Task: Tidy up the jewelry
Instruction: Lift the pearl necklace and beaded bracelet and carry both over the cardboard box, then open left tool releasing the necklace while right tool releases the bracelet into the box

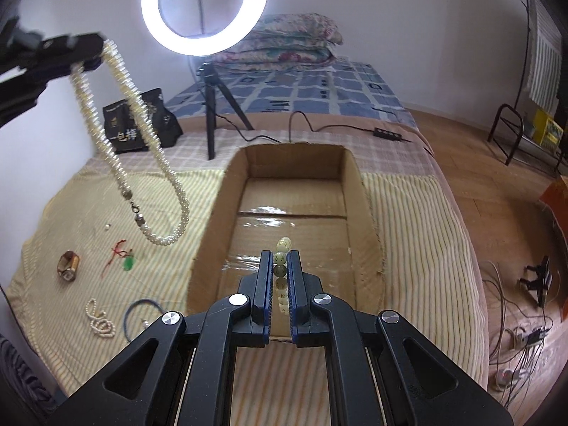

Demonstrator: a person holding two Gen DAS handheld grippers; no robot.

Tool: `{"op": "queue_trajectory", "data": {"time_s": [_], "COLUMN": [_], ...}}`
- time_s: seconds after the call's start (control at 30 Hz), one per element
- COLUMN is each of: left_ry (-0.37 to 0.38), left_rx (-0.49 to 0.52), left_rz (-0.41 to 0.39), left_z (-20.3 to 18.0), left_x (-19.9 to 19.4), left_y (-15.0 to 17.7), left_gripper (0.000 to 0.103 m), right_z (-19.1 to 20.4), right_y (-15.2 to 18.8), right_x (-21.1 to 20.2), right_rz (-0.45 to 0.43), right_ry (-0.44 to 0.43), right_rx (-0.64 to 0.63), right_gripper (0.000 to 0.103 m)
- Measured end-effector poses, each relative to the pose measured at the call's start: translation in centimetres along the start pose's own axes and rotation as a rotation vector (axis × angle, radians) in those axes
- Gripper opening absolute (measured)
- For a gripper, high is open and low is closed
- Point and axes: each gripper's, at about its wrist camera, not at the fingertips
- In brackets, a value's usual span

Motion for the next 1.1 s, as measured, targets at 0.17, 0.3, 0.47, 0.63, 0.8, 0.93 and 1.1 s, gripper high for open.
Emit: {"op": "queue_trajectory", "data": {"time_s": [0.17,0.3,0.47,0.63,0.8,0.93,1.1], "left_ry": [0.015,0.012,-0.009,-0.035,-0.046,-0.056,-0.058], "left_rx": [0.01,0.005,0.011,0.034,0.043,0.055,0.063], "left_rz": [0.006,0.039,0.094,0.15,0.195,0.218,0.236], "left_z": [-0.5,-0.1,0.4,0.2,0.1,0.1,0.2], "left_x": [3.5,7.0,12.1,16.3,18.6,19.6,20.1], "left_y": [-1.9,-2.8,-3.3,-2.5,-1.4,-0.6,-0.1], "left_gripper": [0.006,0.006,0.006,0.006,0.006,0.006,0.006], "right_z": [-1.4,-2.4,-3.5,-4.0,-4.1,-3.9,-3.1], "right_y": [-0.1,-0.2,-0.1,-0.2,-0.2,0.2,0.3], "right_x": [0.2,0.8,1.9,3.0,4.0,4.8,5.1], "right_rz": [0.003,0.01,0.031,0.056,0.073,0.099,0.105], "right_ry": [-0.001,-0.003,-0.01,-0.011,-0.022,-0.024,-0.023], "right_rx": [0.028,0.054,0.086,0.098,0.105,0.089,0.056], "right_gripper": [0.006,0.006,0.006,0.006,0.006,0.006,0.006]}}
Point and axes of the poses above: each gripper's, at about its wrist camera, not at the fingertips, and x roughly the way its jaws point, z to its left, y to its underside, and after that the axes turned 11 degrees about x, right-handed
